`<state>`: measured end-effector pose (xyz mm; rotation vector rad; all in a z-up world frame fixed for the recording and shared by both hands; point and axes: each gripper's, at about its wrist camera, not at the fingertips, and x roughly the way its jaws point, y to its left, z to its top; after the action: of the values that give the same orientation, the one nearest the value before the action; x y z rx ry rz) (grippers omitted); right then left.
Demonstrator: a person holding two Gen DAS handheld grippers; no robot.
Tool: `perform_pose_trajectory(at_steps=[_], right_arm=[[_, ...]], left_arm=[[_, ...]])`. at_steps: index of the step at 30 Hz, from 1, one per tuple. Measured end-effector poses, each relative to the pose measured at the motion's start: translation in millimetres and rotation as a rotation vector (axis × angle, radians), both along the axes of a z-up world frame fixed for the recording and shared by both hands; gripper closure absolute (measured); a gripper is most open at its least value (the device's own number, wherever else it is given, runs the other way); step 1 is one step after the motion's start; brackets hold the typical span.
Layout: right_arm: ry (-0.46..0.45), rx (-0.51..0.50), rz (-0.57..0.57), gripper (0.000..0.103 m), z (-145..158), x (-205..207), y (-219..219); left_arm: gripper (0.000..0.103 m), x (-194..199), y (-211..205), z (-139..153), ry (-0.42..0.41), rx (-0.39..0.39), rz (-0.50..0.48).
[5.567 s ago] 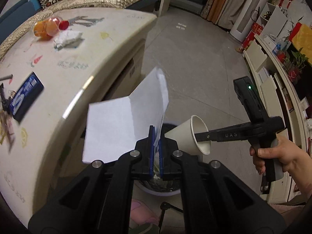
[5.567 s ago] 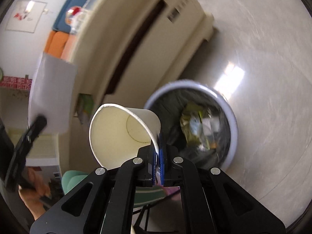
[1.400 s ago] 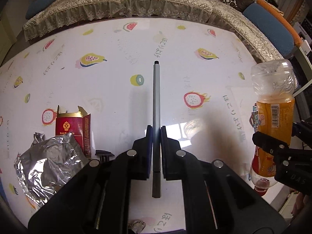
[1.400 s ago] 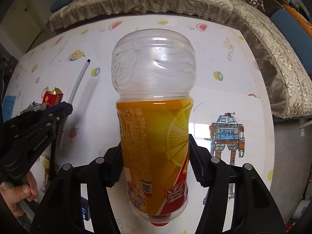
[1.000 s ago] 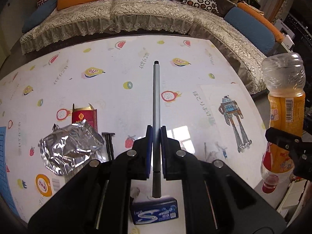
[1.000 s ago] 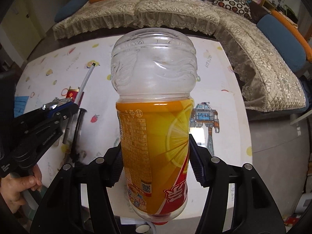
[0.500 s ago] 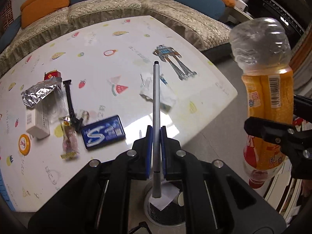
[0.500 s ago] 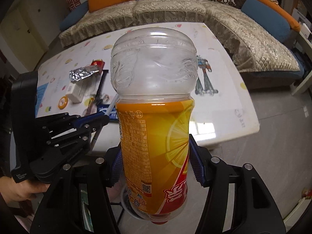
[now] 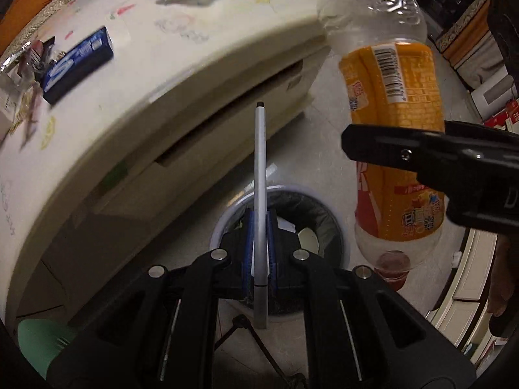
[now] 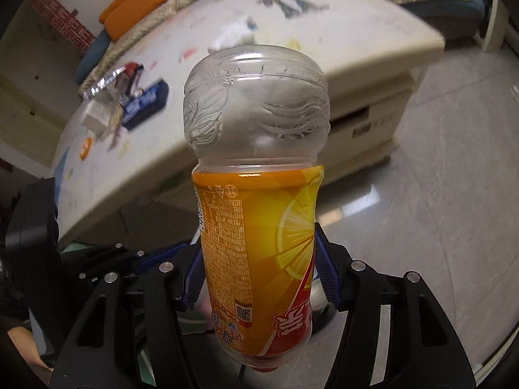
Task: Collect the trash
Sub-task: 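Carry the pen and bottle in both grippers over the trash bin, then open the left gripper to drop the pen while the right gripper drops the bottle, then swing both grippers back over the table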
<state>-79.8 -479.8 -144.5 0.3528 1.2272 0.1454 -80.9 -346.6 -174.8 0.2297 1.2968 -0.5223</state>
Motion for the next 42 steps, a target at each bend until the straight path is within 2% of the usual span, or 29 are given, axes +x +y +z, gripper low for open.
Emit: perform_pose_trajectory(at_steps=[5, 8, 10, 12, 14, 15, 17, 27, 34, 36, 38, 41, 42], right_arm=[[0.045, 0.030, -0.063, 0.043, -51, -8, 1], [0.095, 0.032, -0.105, 0.043, -83, -13, -3], [0.136, 0.043, -0.120, 0.042, -102, -18, -6], [0.172, 0.043, -0.134, 0.041, -117, -22, -8], [0.200, 0.048, -0.155, 0.038, -126, -24, -12], [0.206, 0.054, -0.165, 0.032, -127, -26, -14], [0.212, 0.039, -0.174, 0.029, -126, -27, -16], [0.154, 0.026, -0.178, 0.029, -95, -26, -29], [0.143, 0.025, -0.179, 0.029, -79, -31, -33], [0.139, 0.039, -0.172, 0.029, -73, -34, -33], [0.131, 0.030, -0.152, 0.029, -62, -34, -31], [0.090, 0.008, -0.100, 0.029, -35, -24, -27], [0.070, 0.004, -0.084, 0.029, -23, -19, -25]], left_arm=[[0.096, -9, 2, -51, 0.075, 0.076, 0.001], [0.078, -9, 8, -80, 0.166, 0.076, 0.032], [0.071, -9, 9, -93, 0.201, 0.074, 0.035], [0.049, -10, 6, -100, 0.211, 0.090, 0.023], [0.047, -11, 6, -101, 0.206, 0.083, 0.010], [0.045, -12, 6, -101, 0.212, 0.081, 0.000], [0.044, -10, 8, -98, 0.208, 0.074, -0.006], [0.039, 0, 18, -71, 0.125, 0.074, 0.009], [0.039, 1, 22, -66, 0.138, 0.053, 0.022], [0.039, 0, 22, -59, 0.150, 0.039, 0.024], [0.039, 1, 23, -45, 0.125, 0.023, 0.027], [0.019, 11, 34, -9, 0.052, -0.001, 0.085], [0.018, 17, 39, 6, 0.019, -0.008, 0.116]])
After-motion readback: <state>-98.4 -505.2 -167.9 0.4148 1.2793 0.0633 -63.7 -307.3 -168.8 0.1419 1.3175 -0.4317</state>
